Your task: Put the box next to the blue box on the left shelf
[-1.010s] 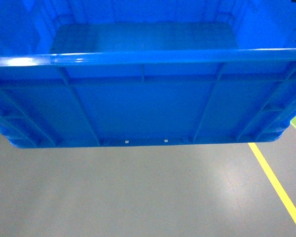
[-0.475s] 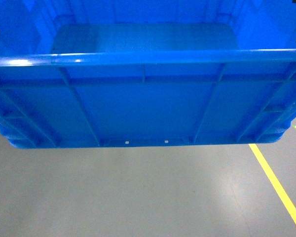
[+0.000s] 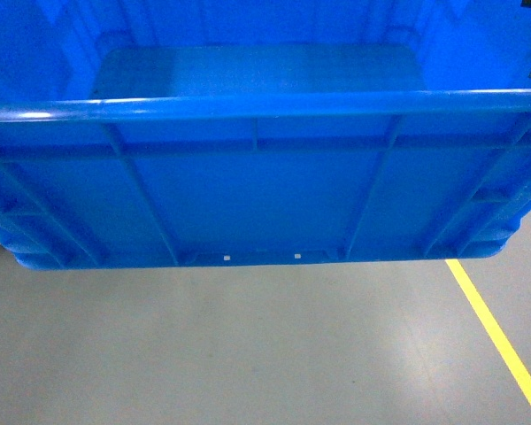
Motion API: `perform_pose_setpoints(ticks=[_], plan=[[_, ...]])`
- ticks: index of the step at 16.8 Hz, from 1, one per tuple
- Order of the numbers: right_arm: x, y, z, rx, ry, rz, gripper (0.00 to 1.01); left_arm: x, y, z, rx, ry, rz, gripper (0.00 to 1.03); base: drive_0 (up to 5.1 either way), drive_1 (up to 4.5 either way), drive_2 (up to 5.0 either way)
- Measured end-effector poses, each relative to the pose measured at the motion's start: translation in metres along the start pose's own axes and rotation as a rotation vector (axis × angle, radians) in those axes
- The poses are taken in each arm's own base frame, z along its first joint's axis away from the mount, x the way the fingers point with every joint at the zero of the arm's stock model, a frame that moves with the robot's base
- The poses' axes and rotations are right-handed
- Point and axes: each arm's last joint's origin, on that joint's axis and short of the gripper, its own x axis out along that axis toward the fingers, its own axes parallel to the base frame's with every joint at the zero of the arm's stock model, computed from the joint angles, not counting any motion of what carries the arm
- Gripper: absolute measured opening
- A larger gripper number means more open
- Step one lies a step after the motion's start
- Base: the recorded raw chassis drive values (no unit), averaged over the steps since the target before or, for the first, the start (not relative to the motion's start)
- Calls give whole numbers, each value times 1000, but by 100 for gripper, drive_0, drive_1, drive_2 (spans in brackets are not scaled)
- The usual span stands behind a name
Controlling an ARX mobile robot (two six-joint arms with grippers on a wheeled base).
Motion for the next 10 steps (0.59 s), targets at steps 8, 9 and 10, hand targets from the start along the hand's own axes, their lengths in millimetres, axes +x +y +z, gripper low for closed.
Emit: perform_pose_setpoints(ticks=[8, 9, 10], plan=[[0, 0, 0, 0, 1, -1, 7, 0, 0, 0, 1, 0, 1, 18, 6, 429, -417], [0, 0, 0, 0, 1, 0, 7, 0, 0, 0, 1, 1, 2, 18, 3, 426, -420], [0, 0, 0, 0, -1, 0, 7, 0, 0, 0, 0, -1, 1, 18, 1, 424, -422]])
